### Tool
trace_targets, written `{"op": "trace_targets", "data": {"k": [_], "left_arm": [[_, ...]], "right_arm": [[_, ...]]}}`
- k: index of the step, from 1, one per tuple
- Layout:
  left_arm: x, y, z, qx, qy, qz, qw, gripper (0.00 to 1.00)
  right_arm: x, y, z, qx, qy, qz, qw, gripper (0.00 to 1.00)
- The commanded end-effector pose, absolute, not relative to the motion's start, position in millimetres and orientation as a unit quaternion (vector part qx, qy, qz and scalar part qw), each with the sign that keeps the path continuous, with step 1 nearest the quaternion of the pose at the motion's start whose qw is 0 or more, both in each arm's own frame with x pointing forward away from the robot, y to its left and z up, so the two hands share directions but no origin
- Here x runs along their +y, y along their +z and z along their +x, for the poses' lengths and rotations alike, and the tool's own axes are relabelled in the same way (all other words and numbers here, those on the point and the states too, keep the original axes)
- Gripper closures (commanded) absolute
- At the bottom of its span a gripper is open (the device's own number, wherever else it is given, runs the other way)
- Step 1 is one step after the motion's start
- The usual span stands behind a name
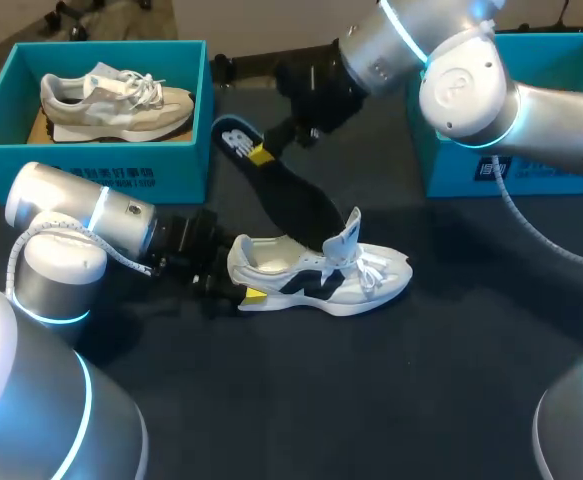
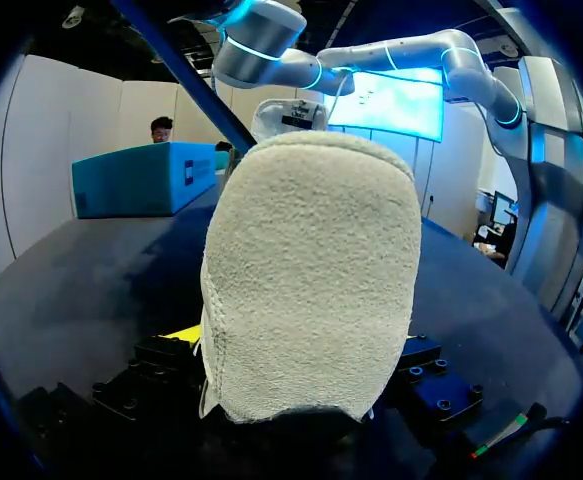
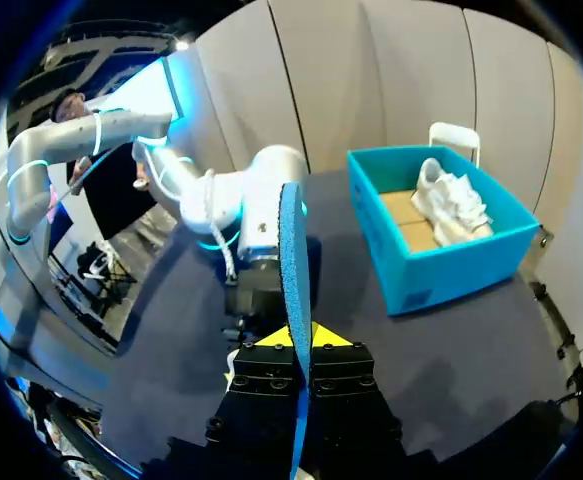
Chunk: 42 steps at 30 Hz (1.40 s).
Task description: Take the shoe out of the shoebox, open the shoe tongue, remove and reinsert the insole, then place the shoe into the shoebox
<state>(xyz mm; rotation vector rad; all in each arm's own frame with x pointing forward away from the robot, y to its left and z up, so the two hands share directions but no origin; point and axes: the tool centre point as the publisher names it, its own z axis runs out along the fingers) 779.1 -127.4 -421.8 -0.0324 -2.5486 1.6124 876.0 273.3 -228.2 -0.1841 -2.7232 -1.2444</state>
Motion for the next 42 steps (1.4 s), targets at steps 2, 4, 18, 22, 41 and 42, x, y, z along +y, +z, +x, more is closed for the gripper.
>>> {"op": "trace_targets", "data": {"k": [2,4,18,22,41,42], "left_arm": [[-128.3,-426.3,779.1,-0.844,0.533,-0.010,0.062,1.00],[-128.3,-426.3,779.1,-0.844,0.533,-0.010,0.062,1.00],[-128.3,-426.3,779.1,-0.844,0.533,-0.010,0.062,1.00],[-128.3,-426.3,779.1,-0.844,0.533,-0.010,0.062,1.00],[-128.3,-426.3,779.1,-0.844,0.533,-0.010,0.062,1.00],[-128.3,-426.3,779.1,-0.844,0.533,-0.010,0.062,1.00]], "right_arm": [[271.2,-215.2,882.6,-0.894,-0.440,-0.060,0.053,1.00],[272.2,-209.4,886.5,-0.888,-0.453,-0.058,0.047,1.00],[273.4,-199.2,893.7,-0.874,-0.481,-0.071,0.025,1.00],[273.4,-199.2,893.7,-0.874,-0.481,-0.071,0.025,1.00],[264.3,-115.8,923.7,-0.830,-0.543,-0.092,0.091,1.00],[262.7,-109.1,924.8,-0.825,-0.548,-0.091,0.102,1.00]]}}
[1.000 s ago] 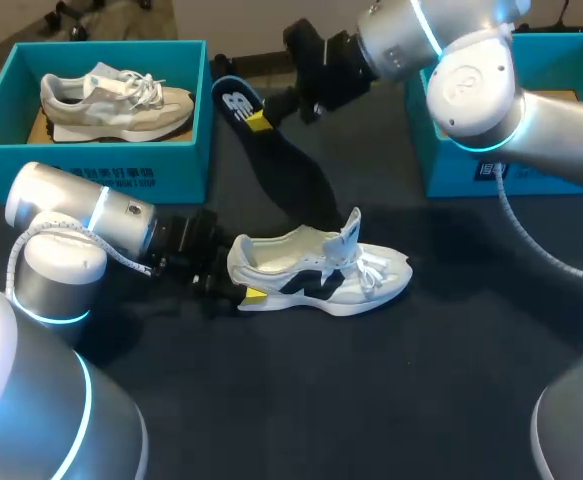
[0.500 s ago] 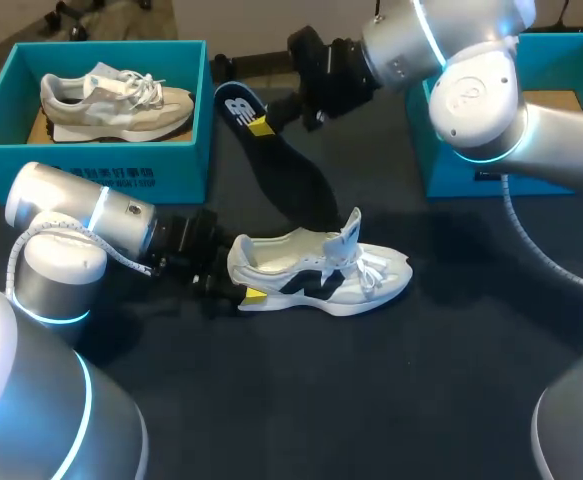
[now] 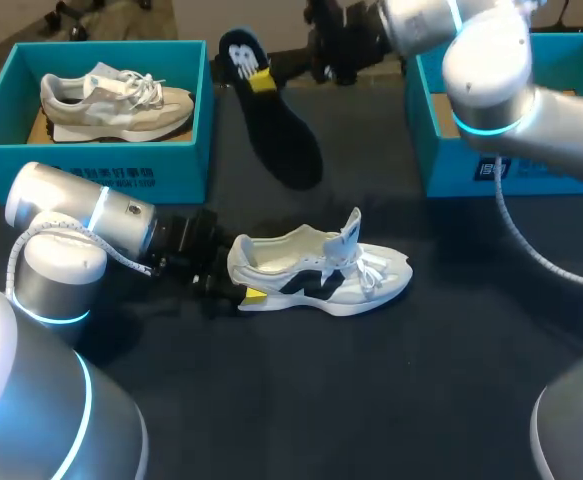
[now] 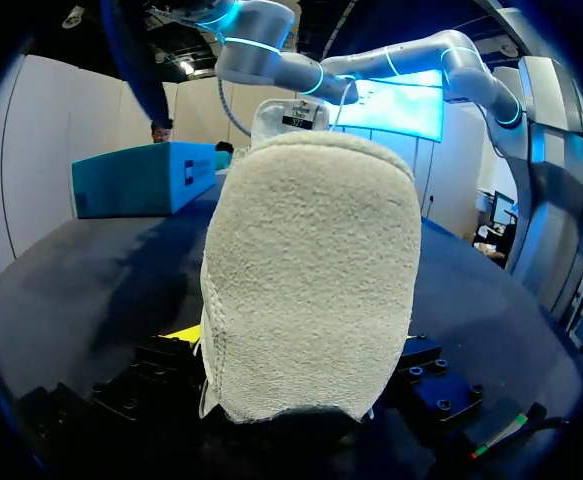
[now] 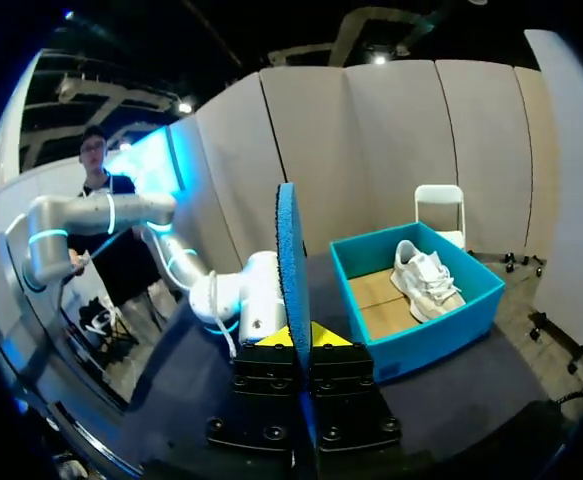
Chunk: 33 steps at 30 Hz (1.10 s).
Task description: Take the shoe out of the shoebox, open the shoe tongue, remove and reinsert the insole, then place the shoe into the shoebox
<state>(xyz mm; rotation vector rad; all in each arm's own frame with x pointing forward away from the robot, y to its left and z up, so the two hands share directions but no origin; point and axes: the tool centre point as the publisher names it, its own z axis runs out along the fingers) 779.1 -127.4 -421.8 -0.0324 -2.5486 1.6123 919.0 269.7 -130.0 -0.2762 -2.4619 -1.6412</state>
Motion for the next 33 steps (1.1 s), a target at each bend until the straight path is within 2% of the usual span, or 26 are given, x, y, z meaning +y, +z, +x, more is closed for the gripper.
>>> {"op": "trace_targets", "data": {"k": [1,16,27,33], "left_arm": [[-128.3,-426.3,779.1,-0.844,0.533,-0.010,0.062,1.00],[-128.3,-426.3,779.1,-0.844,0.533,-0.010,0.062,1.00],[-128.3,-426.3,779.1,-0.844,0.533,-0.010,0.062,1.00],[-128.3,-426.3,779.1,-0.844,0.533,-0.010,0.062,1.00]], "right_arm": [[261.3,-101.3,925.7,-0.824,-0.549,-0.094,0.105,1.00],[246.9,-21.3,910.0,-0.754,-0.608,-0.161,0.188,1.00],[241.8,-1.0,883.0,-0.729,-0.601,-0.205,0.253,1.00],[238.1,-0.6,879.2,-0.722,-0.609,-0.209,0.255,1.00]]}}
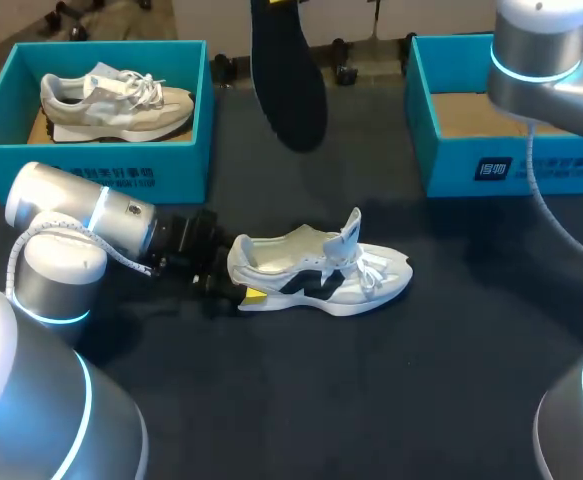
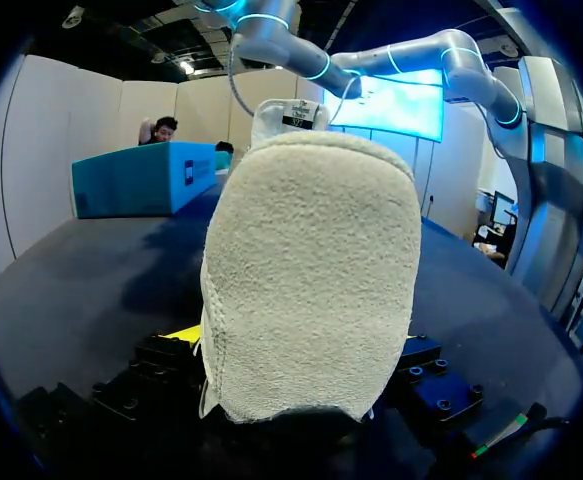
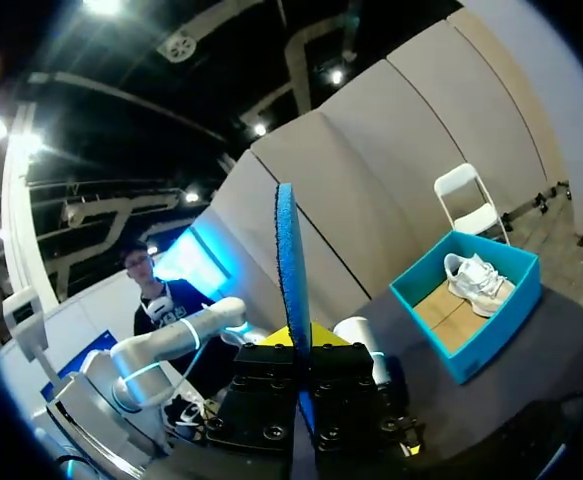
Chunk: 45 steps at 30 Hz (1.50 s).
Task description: Take the shoe out of the shoebox, open the shoe tongue, remove and reinsert the insole, then place the shoe into the shoebox
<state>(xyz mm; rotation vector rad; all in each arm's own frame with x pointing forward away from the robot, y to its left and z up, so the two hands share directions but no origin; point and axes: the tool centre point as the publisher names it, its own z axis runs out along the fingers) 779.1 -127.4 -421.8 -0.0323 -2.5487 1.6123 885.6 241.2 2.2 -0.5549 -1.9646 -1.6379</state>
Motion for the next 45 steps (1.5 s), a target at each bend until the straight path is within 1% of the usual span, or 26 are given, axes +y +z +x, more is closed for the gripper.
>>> {"op": "trace_targets", "data": {"k": [1,21,33,39,45], "left_arm": [[-128.3,-426.3,779.1,-0.844,0.533,-0.010,0.062,1.00],[-128.3,-426.3,779.1,-0.844,0.533,-0.010,0.062,1.00],[-128.3,-426.3,779.1,-0.844,0.533,-0.010,0.062,1.00],[-128.3,-426.3,779.1,-0.844,0.533,-0.010,0.062,1.00],[-128.3,-426.3,779.1,-0.844,0.533,-0.010,0.062,1.00]], "right_arm": [[238.1,-0.6,879.2,-0.722,-0.609,-0.209,0.255,1.00],[232.8,-1.0,878.5,-0.720,-0.606,-0.218,0.260,1.00],[184.8,22.0,841.9,-0.717,-0.584,-0.277,0.261,1.00],[176.1,35.2,822.0,-0.713,-0.585,-0.282,0.264,1.00],[173.7,36.8,798.4,-0.711,-0.591,-0.288,0.250,1.00]]}}
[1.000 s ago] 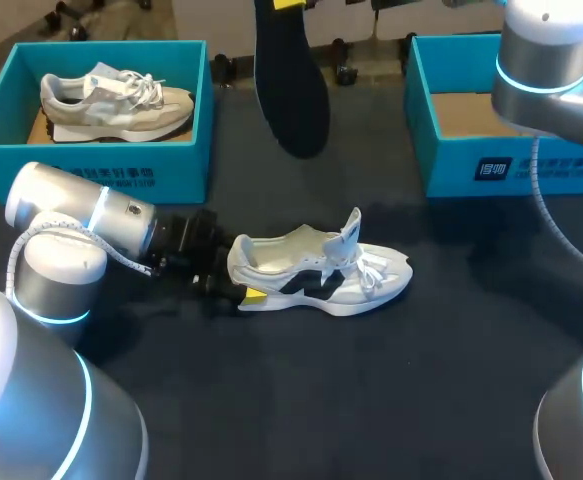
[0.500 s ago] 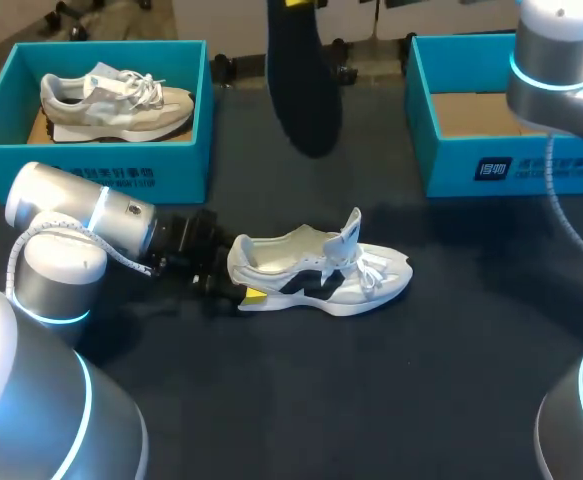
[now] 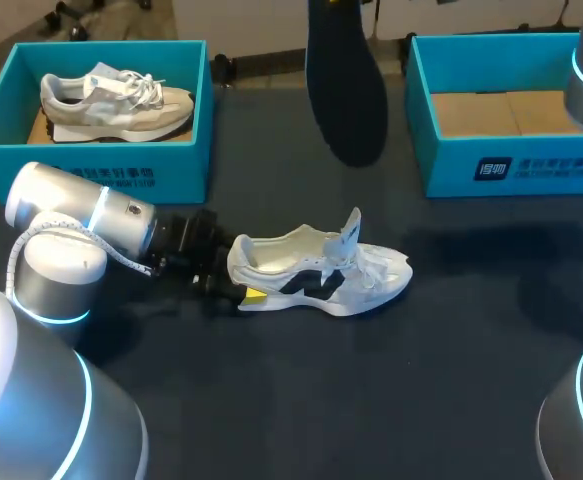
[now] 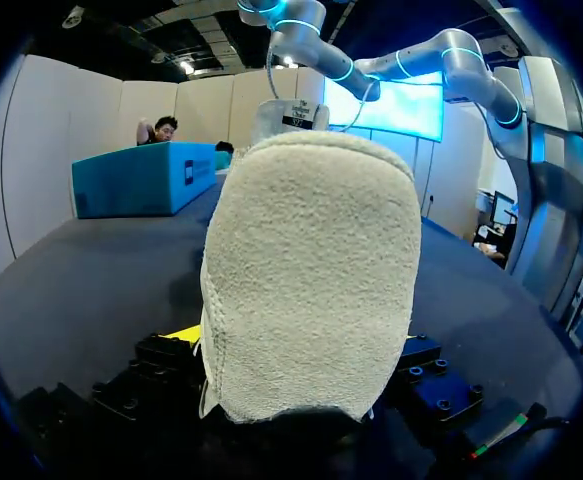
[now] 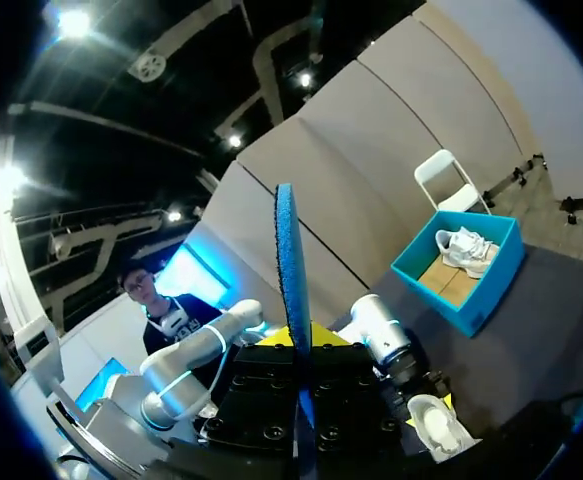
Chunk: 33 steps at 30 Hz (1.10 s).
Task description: Take the shoe out of the shoebox, open the shoe tongue, remove and reinsert the insole, then place the shoe into the shoebox
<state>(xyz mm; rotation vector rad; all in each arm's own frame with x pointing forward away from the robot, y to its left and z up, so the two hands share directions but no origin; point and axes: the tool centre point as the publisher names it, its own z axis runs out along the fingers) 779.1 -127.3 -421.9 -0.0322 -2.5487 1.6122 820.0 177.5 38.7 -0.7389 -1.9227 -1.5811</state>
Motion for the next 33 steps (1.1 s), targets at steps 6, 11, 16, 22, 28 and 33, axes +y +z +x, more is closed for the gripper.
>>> {"op": "trace_targets", "data": {"k": [6,11,16,22,28,33], "left_arm": [[-128.3,-426.3,779.1,-0.844,0.533,-0.010,0.062,1.00],[-128.3,-426.3,779.1,-0.844,0.533,-0.010,0.062,1.00],[-128.3,-426.3,779.1,-0.844,0.533,-0.010,0.062,1.00],[-128.3,-426.3,779.1,-0.844,0.533,-0.010,0.062,1.00],[-128.3,-426.3,779.1,-0.844,0.533,-0.010,0.062,1.00],[-128.3,-426.3,779.1,-0.844,0.533,-0.010,0.062,1.00]], "right_arm": [[178.1,33.0,767.7,-0.712,-0.590,-0.292,0.242,1.00],[178.7,31.7,745.0,-0.705,-0.593,-0.292,0.257,1.00],[175.9,32.0,725.2,-0.704,-0.588,-0.293,0.271,1.00],[172.9,39.3,703.6,-0.702,-0.584,-0.291,0.284,1.00],[173.1,49.4,680.1,-0.699,-0.577,-0.299,0.298,1.00],[174.8,50.3,667.1,-0.693,-0.580,-0.310,0.297,1.00]]}}
